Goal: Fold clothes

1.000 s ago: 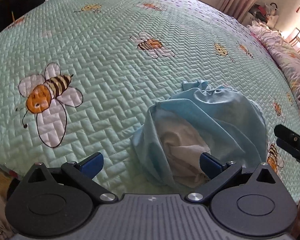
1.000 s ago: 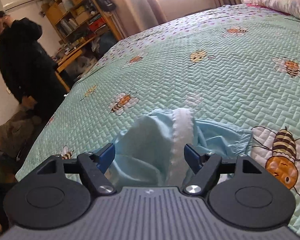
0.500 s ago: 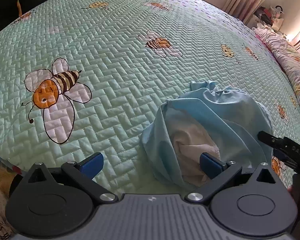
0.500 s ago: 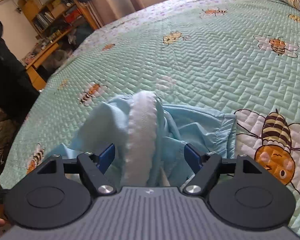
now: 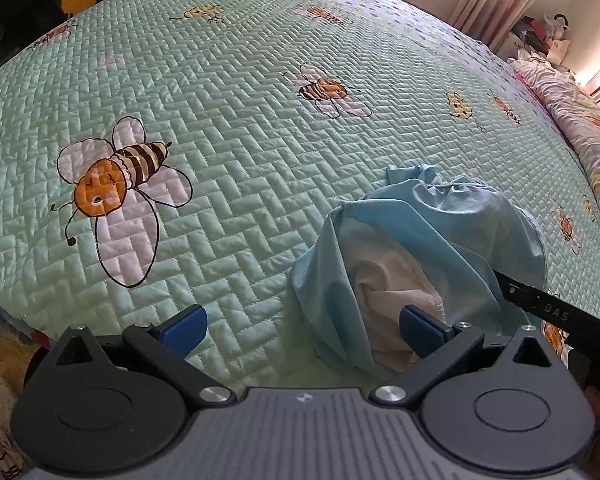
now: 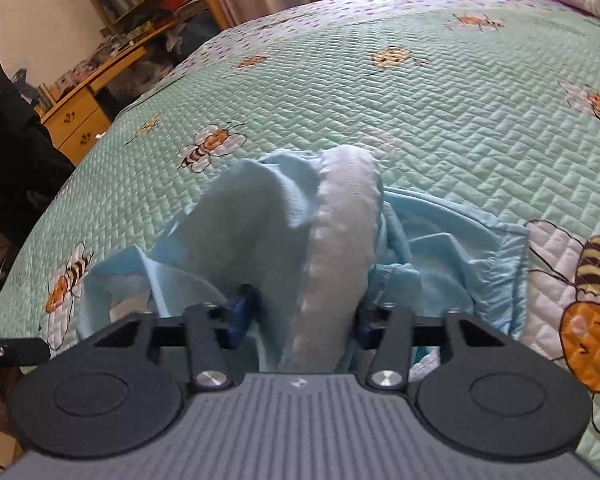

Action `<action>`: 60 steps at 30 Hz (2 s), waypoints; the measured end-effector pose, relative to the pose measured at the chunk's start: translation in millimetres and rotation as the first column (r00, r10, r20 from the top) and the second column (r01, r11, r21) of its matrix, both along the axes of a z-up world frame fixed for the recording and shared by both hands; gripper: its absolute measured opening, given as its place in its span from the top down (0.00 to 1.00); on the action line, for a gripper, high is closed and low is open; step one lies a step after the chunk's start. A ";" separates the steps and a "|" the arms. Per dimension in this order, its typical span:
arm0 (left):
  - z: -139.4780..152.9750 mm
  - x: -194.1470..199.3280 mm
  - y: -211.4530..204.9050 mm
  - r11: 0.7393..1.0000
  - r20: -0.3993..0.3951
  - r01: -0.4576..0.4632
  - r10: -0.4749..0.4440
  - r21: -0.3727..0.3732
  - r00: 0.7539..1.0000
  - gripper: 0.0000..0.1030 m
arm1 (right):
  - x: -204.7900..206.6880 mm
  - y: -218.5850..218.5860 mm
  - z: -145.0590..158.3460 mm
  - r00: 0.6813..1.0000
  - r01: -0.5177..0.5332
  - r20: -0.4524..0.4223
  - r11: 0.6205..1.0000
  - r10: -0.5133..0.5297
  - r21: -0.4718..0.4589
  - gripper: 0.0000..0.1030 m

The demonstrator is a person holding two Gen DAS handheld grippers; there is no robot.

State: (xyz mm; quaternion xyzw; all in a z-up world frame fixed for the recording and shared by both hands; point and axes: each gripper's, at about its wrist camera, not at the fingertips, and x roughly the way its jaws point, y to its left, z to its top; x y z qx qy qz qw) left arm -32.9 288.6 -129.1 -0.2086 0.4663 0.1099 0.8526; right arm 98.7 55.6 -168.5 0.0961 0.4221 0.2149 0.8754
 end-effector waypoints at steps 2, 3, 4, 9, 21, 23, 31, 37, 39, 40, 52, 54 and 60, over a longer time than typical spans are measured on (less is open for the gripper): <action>-0.5 -0.5 0.5 1.000 0.000 -0.001 0.001 0.000 1.000 0.01 | -2.3 -0.1 2.1 1.000 -0.004 0.013 1.000 0.004 0.009 0.74; -0.7 -0.9 1.0 1.000 0.001 -0.002 0.002 0.000 1.000 0.01 | -3.5 -0.4 3.1 1.000 -0.006 0.019 1.000 0.006 0.015 0.81; -1.1 -1.0 1.5 1.000 0.000 -0.003 0.003 0.001 1.000 0.01 | -4.3 -2.6 4.0 1.000 -0.006 0.023 1.000 0.006 0.030 0.84; -3.8 -1.0 5.2 1.000 -0.004 -0.010 0.010 0.000 1.000 0.01 | -6.4 -21.3 18.1 0.998 0.016 0.063 0.989 -0.026 0.147 0.90; -3.5 -4.6 9.9 1.000 0.018 -0.028 0.028 -0.007 0.999 0.01 | 14.5 -83.8 96.9 0.966 0.109 0.147 0.853 -0.211 0.510 0.91; -1.7 -4.4 9.2 1.000 0.029 -0.028 0.028 -0.009 0.999 0.01 | 14.0 -69.3 115.9 0.952 0.076 0.215 0.846 -0.219 0.527 0.91; -0.6 -12.8 22.7 0.996 0.017 -0.085 0.085 0.032 0.996 0.01 | -11.0 44.1 80.7 0.906 -0.423 0.097 0.873 0.412 0.241 0.79; -17.1 -8.7 28.1 0.996 -0.012 -0.082 0.081 -0.019 0.997 0.01 | -21.3 -6.8 29.6 0.932 -0.350 -0.014 0.911 0.361 0.217 0.73; -19.6 -4.4 16.6 0.999 -0.016 -0.039 0.039 -0.019 0.999 0.01 | -23.2 -21.2 23.9 0.937 -0.332 -0.028 0.916 0.347 0.224 0.68; -20.2 -2.4 11.0 1.000 -0.017 -0.018 0.017 -0.018 1.000 0.01 | -25.5 -27.5 21.5 0.938 -0.328 -0.035 0.918 0.344 0.223 0.65; -14.8 7.1 -34.2 0.988 0.036 0.151 -0.150 -0.013 0.988 0.01 | -22.0 -95.4 32.8 0.997 -0.080 0.034 0.974 0.075 0.213 0.33; -14.7 8.3 -39.7 0.986 0.033 0.165 -0.164 -0.007 0.986 0.01 | -7.0 -92.5 32.2 0.998 -0.035 0.062 0.978 0.023 0.205 0.32; -6.5 3.3 -39.5 0.988 0.037 0.157 -0.157 0.017 0.987 0.01 | 40.9 -31.6 -13.6 0.996 -0.058 -0.058 0.993 0.064 0.101 0.36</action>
